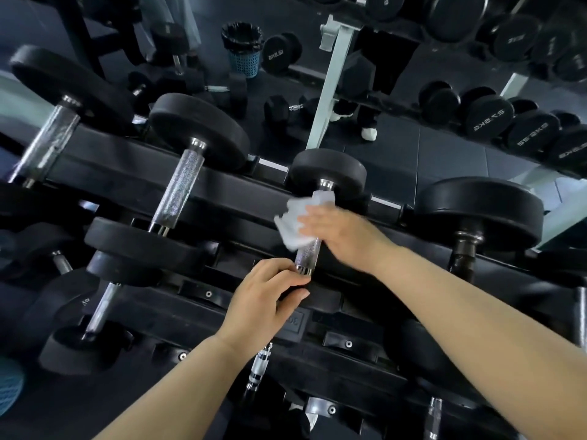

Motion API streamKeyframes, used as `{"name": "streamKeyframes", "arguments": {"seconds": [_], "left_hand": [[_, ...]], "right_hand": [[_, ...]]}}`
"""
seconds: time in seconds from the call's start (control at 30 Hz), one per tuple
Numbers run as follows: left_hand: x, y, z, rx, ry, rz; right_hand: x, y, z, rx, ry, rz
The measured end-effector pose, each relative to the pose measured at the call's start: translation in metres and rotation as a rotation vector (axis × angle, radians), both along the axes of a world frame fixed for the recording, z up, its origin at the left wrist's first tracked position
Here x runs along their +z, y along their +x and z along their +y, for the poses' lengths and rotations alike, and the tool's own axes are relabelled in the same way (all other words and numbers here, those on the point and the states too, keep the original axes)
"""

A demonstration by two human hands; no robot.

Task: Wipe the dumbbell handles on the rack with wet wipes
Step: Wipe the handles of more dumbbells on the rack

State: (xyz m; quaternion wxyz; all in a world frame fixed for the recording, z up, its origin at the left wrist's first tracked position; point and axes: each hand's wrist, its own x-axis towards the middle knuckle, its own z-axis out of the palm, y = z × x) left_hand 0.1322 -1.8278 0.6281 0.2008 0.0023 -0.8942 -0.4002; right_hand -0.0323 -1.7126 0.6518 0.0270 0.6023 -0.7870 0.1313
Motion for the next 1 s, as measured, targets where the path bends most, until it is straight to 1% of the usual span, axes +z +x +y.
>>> {"name": "streamKeyframes", "arguments": {"seconds": [0.07,0.1,0.13,0.17,0.27,0.3,0.33,0.37,0.43,0.47,0.5,0.53,0.6,0.67,0.7,0.77,0.87,0.93,1.0], "left_hand": [[0.000,0.000,-0.001,-0.008,-0.005,0.003],[0.001,0.000,-0.001,-0.007,-0.005,0.004],[0.001,0.000,-0.001,-0.004,-0.001,0.007],[0.001,0.000,-0.001,0.000,0.007,0.009],[0.002,0.001,0.001,0.004,0.019,0.007],[0.002,0.001,0.002,0.005,0.018,0.007],[0.002,0.001,0.002,0.010,0.018,0.005],[0.001,0.001,0.002,0.015,0.019,0.000],[0.001,0.002,0.000,0.010,0.017,-0.011],[0.002,0.001,-0.001,0.005,0.010,-0.012],[0.002,0.001,-0.002,-0.001,0.003,-0.009],[0.002,0.001,-0.003,-0.006,0.001,-0.002],[0.001,0.001,-0.002,-0.002,0.009,0.013],[0.001,0.000,-0.001,-0.004,0.003,0.014],[0.001,-0.001,0.000,-0.006,0.000,0.014],[0.000,-0.001,0.000,-0.004,0.009,0.011],[0.001,0.000,-0.002,-0.014,0.015,-0.002],[0.002,0.001,-0.003,-0.011,0.011,-0.013],[0.001,0.000,-0.002,-0.001,0.016,-0.004]], "right_hand": [[0.002,-0.012,-0.011,-0.167,-0.056,0.035],[0.002,-0.010,-0.014,-0.212,-0.066,0.041],[0.000,-0.003,-0.013,-0.209,-0.071,0.044],[-0.002,0.008,-0.008,-0.169,-0.068,0.047],[-0.004,0.035,0.010,0.061,-0.015,0.011],[-0.003,0.032,0.012,0.099,0.004,0.001],[0.001,0.026,0.010,0.091,0.013,0.006],[0.004,0.017,0.005,0.048,0.009,0.020],[0.009,-0.004,-0.009,-0.154,0.040,-0.011],[0.009,-0.011,-0.014,-0.213,0.078,0.013],[0.011,-0.011,-0.017,-0.218,0.101,0.008],[0.011,-0.004,-0.017,-0.197,0.078,0.018],[0.006,0.018,-0.007,-0.071,-0.007,-0.022],[-0.003,0.037,0.009,0.087,0.011,-0.083],[-0.004,0.038,0.012,0.128,0.038,-0.090],[-0.002,0.024,0.007,0.064,0.048,-0.074],[0.006,-0.002,-0.009,-0.136,-0.034,-0.007],[0.007,0.002,-0.011,-0.233,-0.086,-0.057],[0.004,0.019,0.000,-0.313,-0.101,-0.166]]}}
